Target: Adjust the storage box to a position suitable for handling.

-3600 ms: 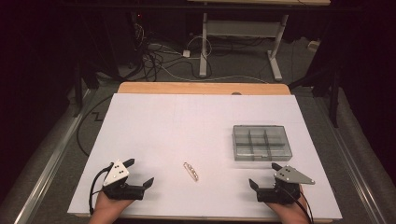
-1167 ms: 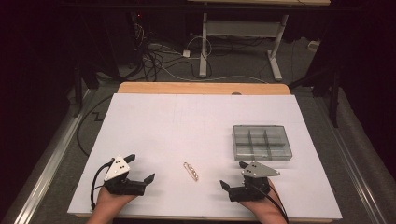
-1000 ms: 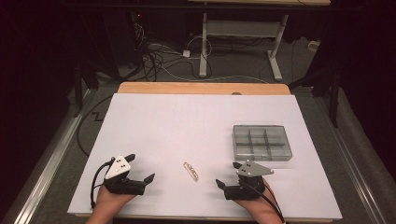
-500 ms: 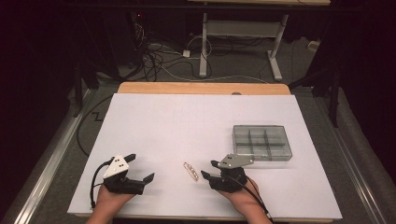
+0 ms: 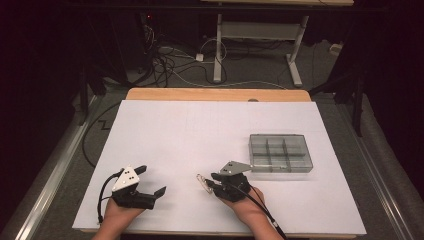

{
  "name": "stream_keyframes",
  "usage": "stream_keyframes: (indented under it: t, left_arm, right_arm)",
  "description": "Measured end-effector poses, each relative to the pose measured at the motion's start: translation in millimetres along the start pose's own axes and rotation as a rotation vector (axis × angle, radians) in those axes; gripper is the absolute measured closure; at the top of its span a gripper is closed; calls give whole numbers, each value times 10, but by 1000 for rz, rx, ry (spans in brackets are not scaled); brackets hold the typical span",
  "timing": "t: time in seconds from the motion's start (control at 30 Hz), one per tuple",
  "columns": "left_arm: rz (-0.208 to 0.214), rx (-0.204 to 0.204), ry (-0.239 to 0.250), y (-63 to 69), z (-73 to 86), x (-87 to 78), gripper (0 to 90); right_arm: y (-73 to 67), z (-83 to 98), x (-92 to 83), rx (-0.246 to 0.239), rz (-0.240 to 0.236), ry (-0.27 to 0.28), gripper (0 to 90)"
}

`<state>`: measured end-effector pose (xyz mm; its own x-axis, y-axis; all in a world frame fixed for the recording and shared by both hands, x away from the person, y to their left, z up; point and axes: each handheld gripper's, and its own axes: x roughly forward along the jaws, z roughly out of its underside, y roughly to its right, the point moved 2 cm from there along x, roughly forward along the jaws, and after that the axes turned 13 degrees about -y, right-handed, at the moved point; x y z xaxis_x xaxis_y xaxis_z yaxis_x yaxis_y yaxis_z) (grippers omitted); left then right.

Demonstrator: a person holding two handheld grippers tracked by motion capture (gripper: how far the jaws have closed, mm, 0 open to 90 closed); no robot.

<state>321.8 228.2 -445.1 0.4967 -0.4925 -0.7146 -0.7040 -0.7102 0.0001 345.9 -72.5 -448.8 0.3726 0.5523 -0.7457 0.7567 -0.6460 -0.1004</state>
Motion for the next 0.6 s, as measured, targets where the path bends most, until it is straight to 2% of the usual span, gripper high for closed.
stream_keyframes:
  t: [0.17,0.6]
  left_arm:
    - [3,5,3,2,2,-3,0]
    - [0,11,3,8,2,-1,0]
  right_arm:
    - [-28,-74,104,10,0,-27,725]
    - [-22,-90,223,26,2,-70,768]
